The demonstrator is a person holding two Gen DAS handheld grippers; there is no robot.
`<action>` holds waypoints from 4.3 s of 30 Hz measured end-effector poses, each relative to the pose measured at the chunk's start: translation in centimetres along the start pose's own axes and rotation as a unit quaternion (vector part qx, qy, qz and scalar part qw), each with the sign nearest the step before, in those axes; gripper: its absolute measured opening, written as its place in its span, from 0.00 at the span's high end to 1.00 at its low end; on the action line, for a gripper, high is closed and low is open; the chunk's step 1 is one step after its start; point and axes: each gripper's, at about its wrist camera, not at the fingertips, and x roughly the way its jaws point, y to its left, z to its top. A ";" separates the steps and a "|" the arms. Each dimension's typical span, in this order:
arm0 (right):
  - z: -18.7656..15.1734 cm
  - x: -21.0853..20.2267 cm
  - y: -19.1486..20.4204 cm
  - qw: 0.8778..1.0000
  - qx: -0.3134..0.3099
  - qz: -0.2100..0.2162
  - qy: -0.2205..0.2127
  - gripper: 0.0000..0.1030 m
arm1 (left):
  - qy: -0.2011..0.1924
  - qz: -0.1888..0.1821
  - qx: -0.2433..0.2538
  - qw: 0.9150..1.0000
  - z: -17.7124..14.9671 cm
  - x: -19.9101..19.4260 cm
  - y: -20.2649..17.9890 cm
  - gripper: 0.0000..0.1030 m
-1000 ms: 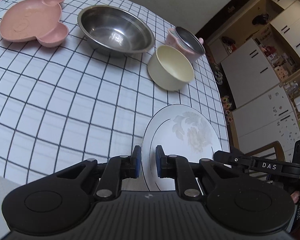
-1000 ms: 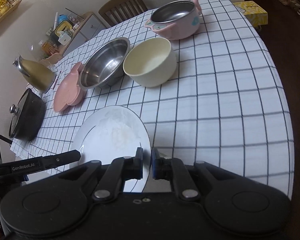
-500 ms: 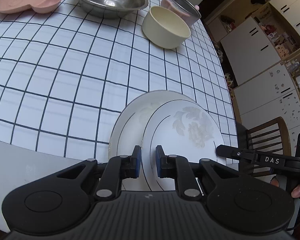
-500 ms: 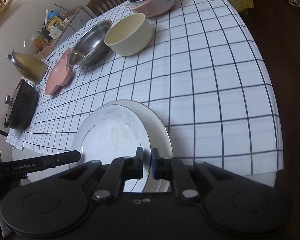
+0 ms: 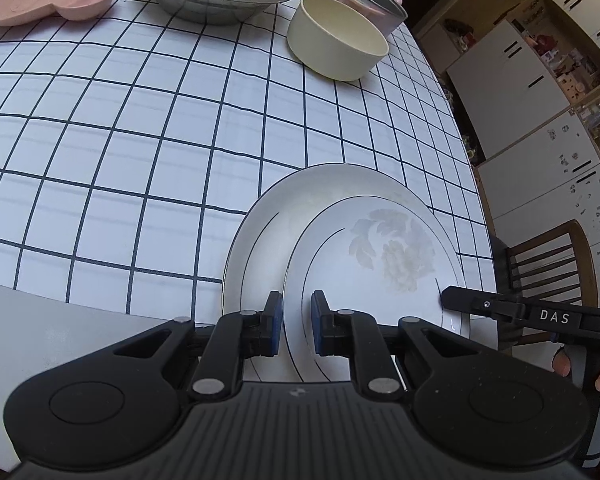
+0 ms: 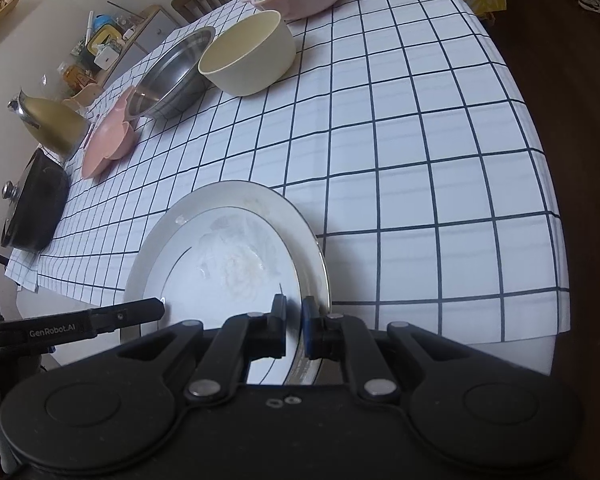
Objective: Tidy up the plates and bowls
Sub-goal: 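Carry the small plate with both grippers and lower it onto the large plate, then open both grippers and lift them off the stacked plates, then move both grippers to the rim of the pink bear-shaped plate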
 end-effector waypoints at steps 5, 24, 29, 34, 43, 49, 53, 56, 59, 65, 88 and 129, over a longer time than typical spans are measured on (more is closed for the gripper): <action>0.2 0.1 -0.2 1.000 0.001 0.003 0.001 0.92 | 0.001 0.004 0.005 1.000 0.0 0.1 -0.1 0.86; 0.5 0.6 0.1 1.000 -0.003 -0.002 0.003 0.92 | -0.003 0.008 0.016 1.000 0.7 -0.6 0.6 0.86; 0.4 0.9 0.6 1.000 -0.015 -0.007 0.002 0.92 | -0.010 0.014 0.021 1.000 0.5 -1.2 0.5 0.86; 0.1 0.6 1.3 0.999 -0.032 -0.018 -0.004 0.85 | -0.018 0.017 0.031 0.999 0.2 -1.8 0.2 0.86; -0.5 -1.6 4.1 0.995 -0.090 -0.033 -0.030 0.71 | -0.052 0.018 0.069 0.996 -0.1 -4.5 -1.4 0.86; -1.3 -3.2 7.5 0.989 -0.128 -0.041 -0.063 0.61 | -0.077 0.036 0.104 0.991 -0.4 -6.7 -2.0 0.86; -1.8 -3.9 9.5 0.986 -0.138 -0.042 -0.084 0.54 | -0.094 0.043 0.121 0.987 -0.5 -8.2 -1.8 0.85; -2.2 -4.4 11.0 0.984 -0.142 -0.045 -0.098 0.47 | -0.102 0.047 0.134 0.985 -0.5 -9.3 -1.8 0.85; -2.3 -4.8 12.3 0.982 -0.149 -0.045 -0.110 0.38 | -0.115 0.053 0.141 0.982 -0.2 -10.2 -1.8 0.81; -1.1 -5.3 14.1 0.974 -0.181 -0.030 -0.130 0.23 | -0.163 0.071 0.127 0.976 1.6 -11.6 -1.9 0.40; 5.3 1.1 23.2 0.975 -0.155 -0.054 -0.147 0.01 | -0.188 0.075 0.135 0.970 13.0 -13.0 8.6 0.25; 14.7 26.2 35.9 0.978 0.083 -0.188 -0.014 0.16 | -0.018 0.171 0.240 0.955 38.6 -0.6 26.2 0.25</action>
